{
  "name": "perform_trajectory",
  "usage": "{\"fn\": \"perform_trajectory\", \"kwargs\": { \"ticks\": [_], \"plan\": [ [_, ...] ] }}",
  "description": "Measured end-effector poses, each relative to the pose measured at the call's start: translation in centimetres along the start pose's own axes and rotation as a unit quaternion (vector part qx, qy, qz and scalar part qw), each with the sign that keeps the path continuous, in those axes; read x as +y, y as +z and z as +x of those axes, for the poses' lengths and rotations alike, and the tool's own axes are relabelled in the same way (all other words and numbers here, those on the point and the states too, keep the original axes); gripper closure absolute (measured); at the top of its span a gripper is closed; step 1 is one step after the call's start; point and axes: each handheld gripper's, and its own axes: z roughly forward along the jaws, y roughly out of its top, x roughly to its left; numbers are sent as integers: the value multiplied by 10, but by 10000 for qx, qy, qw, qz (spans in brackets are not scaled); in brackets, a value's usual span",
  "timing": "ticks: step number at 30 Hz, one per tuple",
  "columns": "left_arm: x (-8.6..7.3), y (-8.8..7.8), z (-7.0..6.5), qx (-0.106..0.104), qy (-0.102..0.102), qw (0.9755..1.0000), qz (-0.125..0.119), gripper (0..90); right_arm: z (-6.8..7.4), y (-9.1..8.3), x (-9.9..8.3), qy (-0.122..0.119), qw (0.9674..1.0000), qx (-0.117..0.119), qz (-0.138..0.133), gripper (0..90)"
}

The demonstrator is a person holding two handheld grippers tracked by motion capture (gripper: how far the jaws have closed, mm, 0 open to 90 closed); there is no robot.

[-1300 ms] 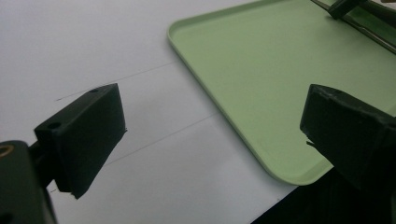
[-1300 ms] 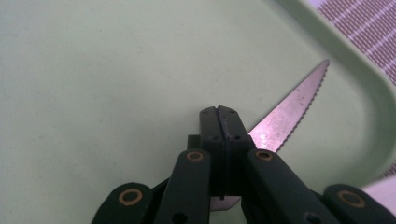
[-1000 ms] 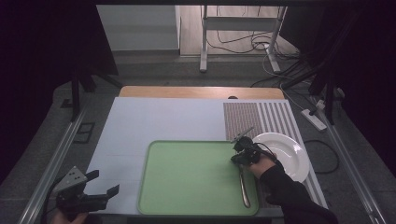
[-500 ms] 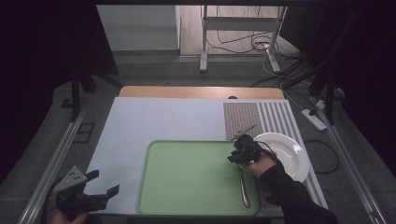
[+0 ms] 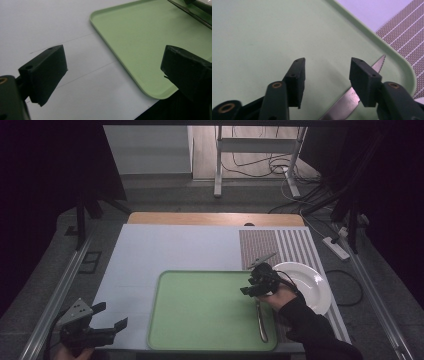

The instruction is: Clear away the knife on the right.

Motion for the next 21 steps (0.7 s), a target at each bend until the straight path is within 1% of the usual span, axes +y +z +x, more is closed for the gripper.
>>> {"fn": "perform_trajectory", "kwargs": {
  "ticks": [3, 8, 10, 12, 15, 21],
  "plan": [
    [0, 0, 0, 0, 1, 10000, 0, 65, 1, -4, 0, 69, 10000, 38, -49, 411],
    [0, 0, 0, 1, 3, 10000, 0, 65, 0, -10, -2, 180, 9998, 62, -97, 354],
    [0, 0, 0, 1, 0, 10000, 1, 65, 0, -12, -2, 244, 9996, 93, -87, 313],
    [0, 0, 0, -1, -3, 10000, 0, 65, 0, -15, -2, 231, 9997, 29, -98, 273],
    [0, 0, 0, -2, -2, 10000, 0, 65, 0, -20, -3, 197, 9997, 7, -144, 257],
    [0, 0, 0, 2, 3, 10000, 2, 65, 1, -24, -6, 160, 9996, -8, -250, 174]
  ]
}}
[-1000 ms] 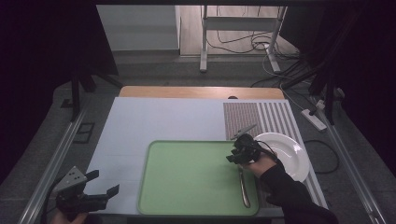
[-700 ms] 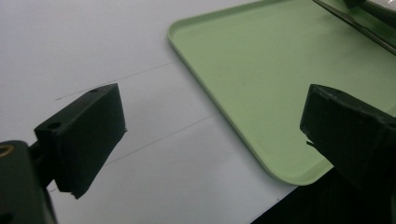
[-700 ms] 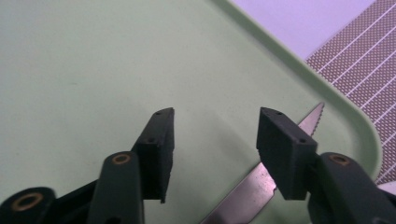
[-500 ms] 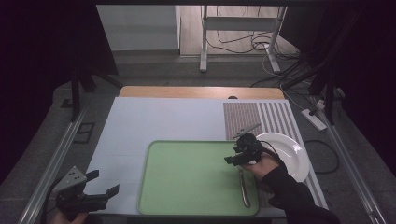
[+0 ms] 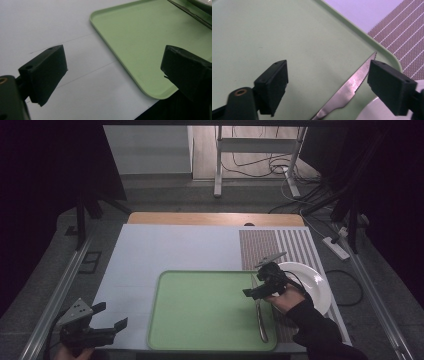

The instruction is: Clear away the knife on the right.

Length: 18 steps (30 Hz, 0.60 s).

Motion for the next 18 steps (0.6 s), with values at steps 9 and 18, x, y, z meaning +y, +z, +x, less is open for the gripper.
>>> {"fn": "perform_trajectory", "kwargs": {
  "ticks": [9, 18],
  "plan": [
    [0, 0, 0, -3, -7, 10000, -2, 65, -1, -4, -8, 20, 9999, 25, -98, 86],
    [0, 0, 0, -2, -5, 10000, 0, 65, -4, -8, -18, 55, 9998, -125, -176, 0]
  ]
}}
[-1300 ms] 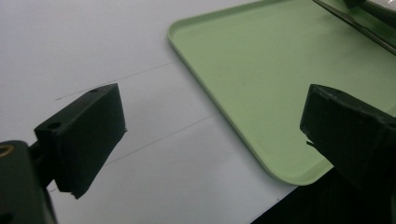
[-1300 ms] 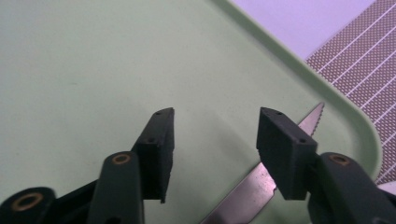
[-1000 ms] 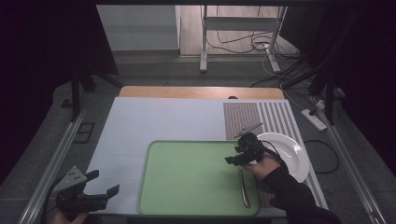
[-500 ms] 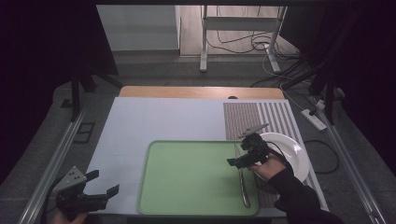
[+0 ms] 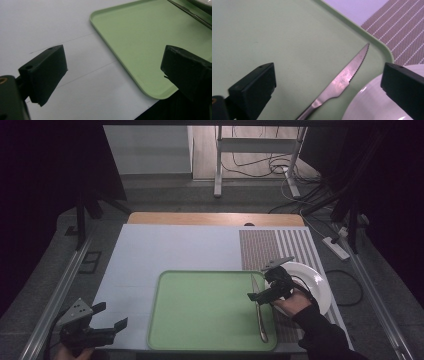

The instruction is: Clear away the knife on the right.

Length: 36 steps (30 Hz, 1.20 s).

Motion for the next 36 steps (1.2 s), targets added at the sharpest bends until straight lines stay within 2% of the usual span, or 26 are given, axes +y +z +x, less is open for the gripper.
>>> {"fn": "perform_trajectory", "kwargs": {
  "ticks": [10, 23, 36],
  "plan": [
    [0, 0, 0, 5, -13, 10000, 3, 65, -3, -9, -12, 162, 9998, -56, -84, 0],
    [0, 0, 0, -12, 3, 10000, -5, 61, -3, -16, -25, 194, 9996, -162, -90, 0],
    [0, -1, 2, -32, -74, 10000, -32, 41, -5, -37, -45, 415, 9980, -382, -291, 0]
  ]
}}
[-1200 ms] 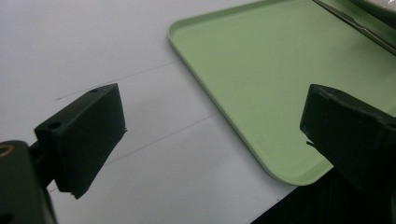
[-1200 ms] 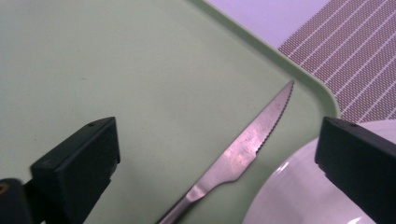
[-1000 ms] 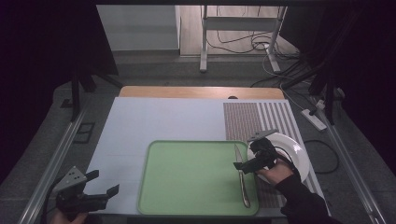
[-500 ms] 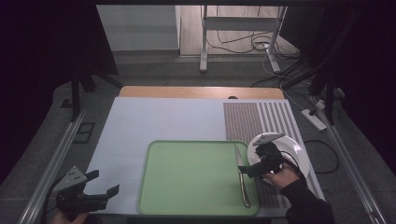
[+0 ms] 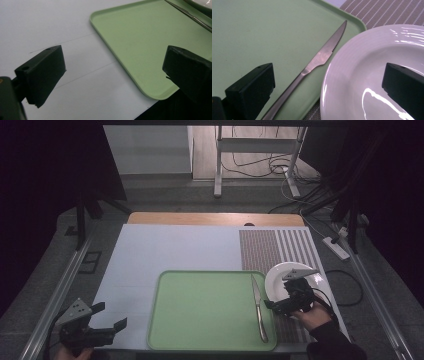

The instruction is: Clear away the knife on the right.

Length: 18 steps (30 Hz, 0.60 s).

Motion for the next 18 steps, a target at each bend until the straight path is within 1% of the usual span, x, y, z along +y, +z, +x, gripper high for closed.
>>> {"fn": "perform_trajectory", "kwargs": {
  "ticks": [10, 18],
  "plan": [
    [0, 0, 1, 20, -37, 10000, -3, 19, -3, -15, -14, 108, 9997, -162, -125, 0],
    [0, 0, 1, 49, -58, 10000, -2, 7, -6, -24, -25, 283, 9992, -245, -168, 0]
  ]
}}
